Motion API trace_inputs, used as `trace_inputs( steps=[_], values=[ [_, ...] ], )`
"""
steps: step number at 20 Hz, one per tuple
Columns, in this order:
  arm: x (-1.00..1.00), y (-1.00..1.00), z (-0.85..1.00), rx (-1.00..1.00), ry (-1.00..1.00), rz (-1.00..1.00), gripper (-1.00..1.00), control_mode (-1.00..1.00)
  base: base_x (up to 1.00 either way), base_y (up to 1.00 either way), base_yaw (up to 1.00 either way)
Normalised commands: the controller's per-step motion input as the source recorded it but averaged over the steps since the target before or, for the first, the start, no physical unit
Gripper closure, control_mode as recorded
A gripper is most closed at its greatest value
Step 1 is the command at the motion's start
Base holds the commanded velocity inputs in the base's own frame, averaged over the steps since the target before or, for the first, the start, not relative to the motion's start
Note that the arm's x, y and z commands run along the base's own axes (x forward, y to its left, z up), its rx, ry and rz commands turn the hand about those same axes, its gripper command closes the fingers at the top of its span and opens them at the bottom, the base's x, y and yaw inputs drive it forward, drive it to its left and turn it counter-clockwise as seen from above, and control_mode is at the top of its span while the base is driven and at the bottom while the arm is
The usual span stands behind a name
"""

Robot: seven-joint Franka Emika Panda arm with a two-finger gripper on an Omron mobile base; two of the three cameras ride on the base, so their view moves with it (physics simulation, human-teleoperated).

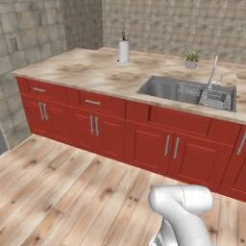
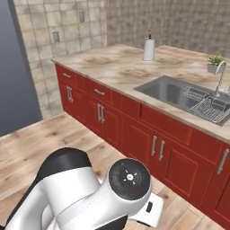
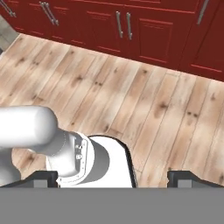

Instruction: Navigate to the sink.

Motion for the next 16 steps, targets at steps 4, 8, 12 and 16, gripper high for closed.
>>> trace_inputs(
  steps=[4,8,12,16],
  values=[
    [0.00,0.00,0.00,0.00,0.00,0.00,-1.00,1.00,1.00,0.46,-0.24],
    [0.00,0.00,0.00,0.00,0.00,0.00,-1.00,1.00,1.00,-0.11,-0.30],
    [0.00,0.00,0.00,0.00,0.00,0.00,-1.00,1.00,1.00,-0.42,-0.31],
    [0.00,0.00,0.00,0.00,0.00,0.00,-1.00,1.00,1.00,-0.37,-0.27]
  ],
)
